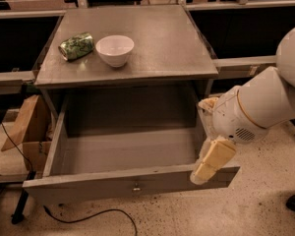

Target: Close top drawer

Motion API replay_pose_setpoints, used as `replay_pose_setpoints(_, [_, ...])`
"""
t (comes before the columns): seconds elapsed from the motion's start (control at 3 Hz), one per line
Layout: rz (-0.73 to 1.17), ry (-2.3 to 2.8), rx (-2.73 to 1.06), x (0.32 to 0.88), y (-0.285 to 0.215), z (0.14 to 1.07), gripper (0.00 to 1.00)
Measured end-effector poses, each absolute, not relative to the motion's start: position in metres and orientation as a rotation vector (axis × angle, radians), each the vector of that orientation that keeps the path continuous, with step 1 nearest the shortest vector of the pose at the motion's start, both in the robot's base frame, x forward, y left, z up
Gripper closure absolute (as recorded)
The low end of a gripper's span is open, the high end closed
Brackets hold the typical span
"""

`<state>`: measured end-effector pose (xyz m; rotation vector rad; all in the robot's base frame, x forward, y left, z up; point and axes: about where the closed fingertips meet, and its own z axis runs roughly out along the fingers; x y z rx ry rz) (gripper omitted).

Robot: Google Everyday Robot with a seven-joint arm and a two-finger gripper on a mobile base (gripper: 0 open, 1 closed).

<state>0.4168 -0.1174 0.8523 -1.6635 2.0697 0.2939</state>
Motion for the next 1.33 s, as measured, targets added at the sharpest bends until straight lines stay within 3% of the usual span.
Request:
replay_pose_setpoints(0.67, [0.31, 2.057, -1.664, 0.424, -0.106, 0.837, 0.0])
replay_pose_setpoints(1.33, [0.466, 1.994, -1.654, 0.441, -0.04, 0.746, 0.0])
